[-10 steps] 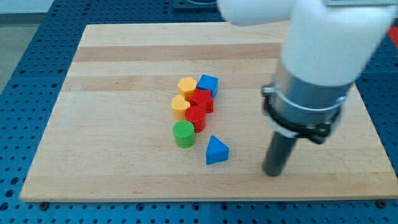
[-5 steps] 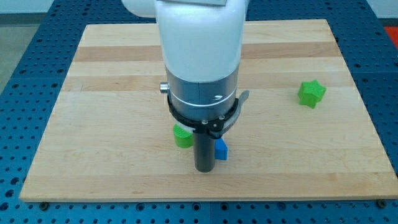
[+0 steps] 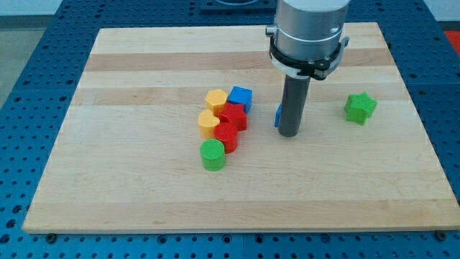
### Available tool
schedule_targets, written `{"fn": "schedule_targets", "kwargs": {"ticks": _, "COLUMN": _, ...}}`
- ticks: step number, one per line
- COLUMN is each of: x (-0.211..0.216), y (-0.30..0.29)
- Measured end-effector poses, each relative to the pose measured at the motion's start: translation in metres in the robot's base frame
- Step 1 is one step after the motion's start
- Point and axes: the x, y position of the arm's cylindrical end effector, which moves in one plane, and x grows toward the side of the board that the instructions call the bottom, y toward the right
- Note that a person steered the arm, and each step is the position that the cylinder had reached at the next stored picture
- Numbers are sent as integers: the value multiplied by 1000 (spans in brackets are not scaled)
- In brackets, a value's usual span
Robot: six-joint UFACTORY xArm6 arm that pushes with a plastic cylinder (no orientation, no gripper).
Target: Push the triangle into the green star
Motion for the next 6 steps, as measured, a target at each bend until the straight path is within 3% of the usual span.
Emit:
{"fn": "schedule_targets", "kwargs": {"ticks": 3, "x": 25, "y": -31}}
{"fn": "schedule_targets", "kwargs": {"ticks": 4, "x": -23, "y": -30}}
{"fn": "schedule_targets", "kwargs": {"ticks": 6, "x": -52, "y": -30}}
